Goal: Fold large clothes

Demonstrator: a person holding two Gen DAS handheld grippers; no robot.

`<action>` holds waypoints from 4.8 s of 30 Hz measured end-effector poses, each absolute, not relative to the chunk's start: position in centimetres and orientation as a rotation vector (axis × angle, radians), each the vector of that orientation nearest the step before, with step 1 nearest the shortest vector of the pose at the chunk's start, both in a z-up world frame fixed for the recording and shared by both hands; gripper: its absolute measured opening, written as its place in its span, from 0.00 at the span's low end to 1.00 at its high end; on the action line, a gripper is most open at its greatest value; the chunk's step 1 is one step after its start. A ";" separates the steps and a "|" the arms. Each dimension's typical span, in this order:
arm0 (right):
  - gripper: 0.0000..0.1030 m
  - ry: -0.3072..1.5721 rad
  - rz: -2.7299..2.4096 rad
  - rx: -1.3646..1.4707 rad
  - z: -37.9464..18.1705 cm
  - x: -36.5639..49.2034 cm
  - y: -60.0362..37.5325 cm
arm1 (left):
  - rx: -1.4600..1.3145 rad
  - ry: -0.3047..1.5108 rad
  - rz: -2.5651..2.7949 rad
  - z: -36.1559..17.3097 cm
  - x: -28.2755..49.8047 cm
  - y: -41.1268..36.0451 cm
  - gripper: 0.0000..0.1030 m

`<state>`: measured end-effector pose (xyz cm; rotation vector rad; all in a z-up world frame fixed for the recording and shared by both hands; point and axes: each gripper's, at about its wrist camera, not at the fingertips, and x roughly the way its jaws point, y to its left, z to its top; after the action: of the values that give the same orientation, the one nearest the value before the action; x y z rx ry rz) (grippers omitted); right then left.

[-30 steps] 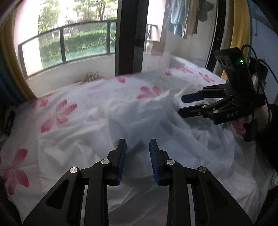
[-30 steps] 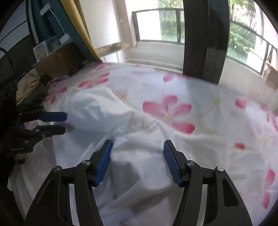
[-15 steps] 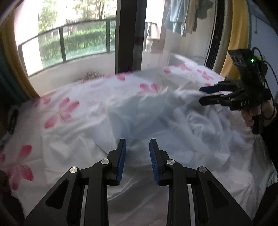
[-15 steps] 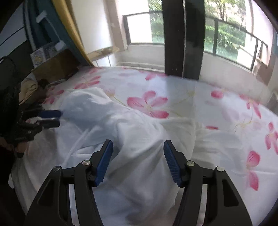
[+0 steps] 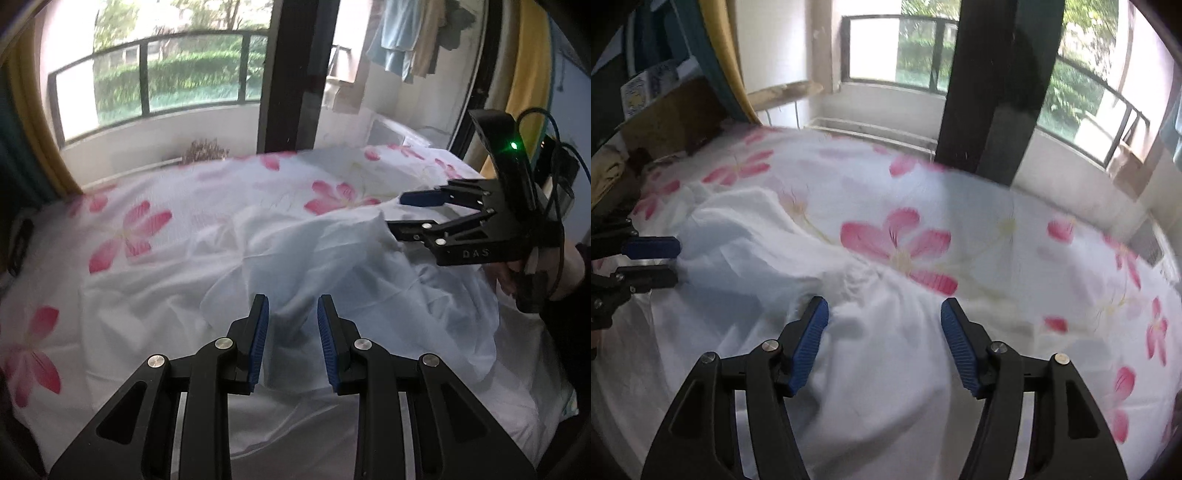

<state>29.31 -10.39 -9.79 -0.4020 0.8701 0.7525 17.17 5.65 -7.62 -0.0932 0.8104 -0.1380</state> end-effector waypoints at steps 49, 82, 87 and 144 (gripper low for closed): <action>0.71 0.759 0.557 -0.196 -5.5 17.0 -28.9 | -0.258 0.662 0.249 -4.8 -3.7 6.1 0.44; 0.71 0.853 0.168 -0.142 -5.5 10.0 -43.2 | -0.144 0.824 0.402 -9.8 -10.4 6.9 0.63; 0.71 0.896 0.198 -0.117 -6.4 8.7 -43.3 | -0.153 0.829 0.411 -9.6 -11.7 7.8 0.63; 0.04 0.629 0.242 -0.131 -0.2 11.6 -41.3 | -0.154 0.555 0.470 -0.3 -10.4 9.2 0.04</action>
<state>11.64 -41.31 -0.23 -0.1313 0.6285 0.2421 -10.37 9.15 -0.28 -0.1535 0.5550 0.4698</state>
